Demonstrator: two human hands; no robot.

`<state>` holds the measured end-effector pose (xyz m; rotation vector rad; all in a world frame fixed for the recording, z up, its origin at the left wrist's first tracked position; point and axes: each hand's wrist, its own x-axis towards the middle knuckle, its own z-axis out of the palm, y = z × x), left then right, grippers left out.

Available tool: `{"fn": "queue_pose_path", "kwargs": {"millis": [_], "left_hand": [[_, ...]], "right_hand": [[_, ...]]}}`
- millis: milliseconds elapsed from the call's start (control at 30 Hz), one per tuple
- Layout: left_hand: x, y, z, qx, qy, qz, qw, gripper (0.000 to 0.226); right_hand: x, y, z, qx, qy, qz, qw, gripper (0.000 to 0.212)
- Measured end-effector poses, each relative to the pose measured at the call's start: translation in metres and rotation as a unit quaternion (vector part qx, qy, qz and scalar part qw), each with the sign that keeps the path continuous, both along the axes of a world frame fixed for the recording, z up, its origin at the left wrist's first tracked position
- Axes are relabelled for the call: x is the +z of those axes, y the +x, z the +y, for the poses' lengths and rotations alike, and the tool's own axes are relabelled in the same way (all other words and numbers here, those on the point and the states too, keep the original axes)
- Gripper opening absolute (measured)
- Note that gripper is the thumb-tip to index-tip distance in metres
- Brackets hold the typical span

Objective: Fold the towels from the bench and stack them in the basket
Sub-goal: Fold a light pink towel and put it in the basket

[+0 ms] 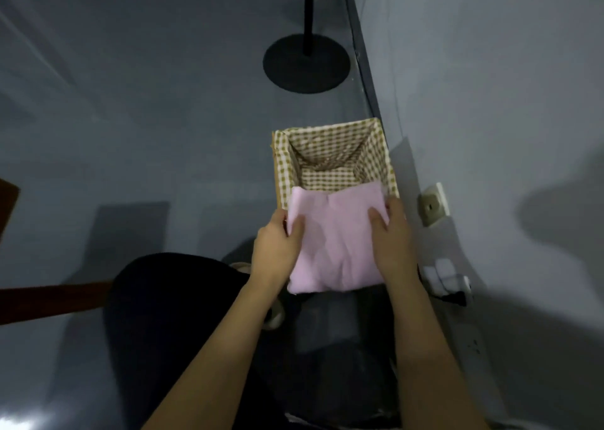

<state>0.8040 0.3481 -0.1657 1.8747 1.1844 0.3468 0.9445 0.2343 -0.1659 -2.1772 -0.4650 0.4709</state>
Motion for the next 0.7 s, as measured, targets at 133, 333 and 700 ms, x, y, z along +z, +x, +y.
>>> {"fn": "queue_pose_path", "kwargs": {"millis": [133,333,700], "left_hand": [[-0.032,0.018,0.002,-0.031,0.030,0.040,0.998,0.037],[-0.061,0.039,0.011,-0.046,0.033,0.059,0.997,0.043],[-0.094,0.038,0.016,-0.041,0.004,0.158,0.987,0.043]], "right_hand": [[-0.023,0.017,0.006,0.001,-0.031,0.001,1.000,0.043],[-0.055,0.047,0.005,0.014,-0.070,0.039,0.997,0.044],[-0.096,0.034,-0.001,0.026,-0.078,0.070,0.994,0.033]]}}
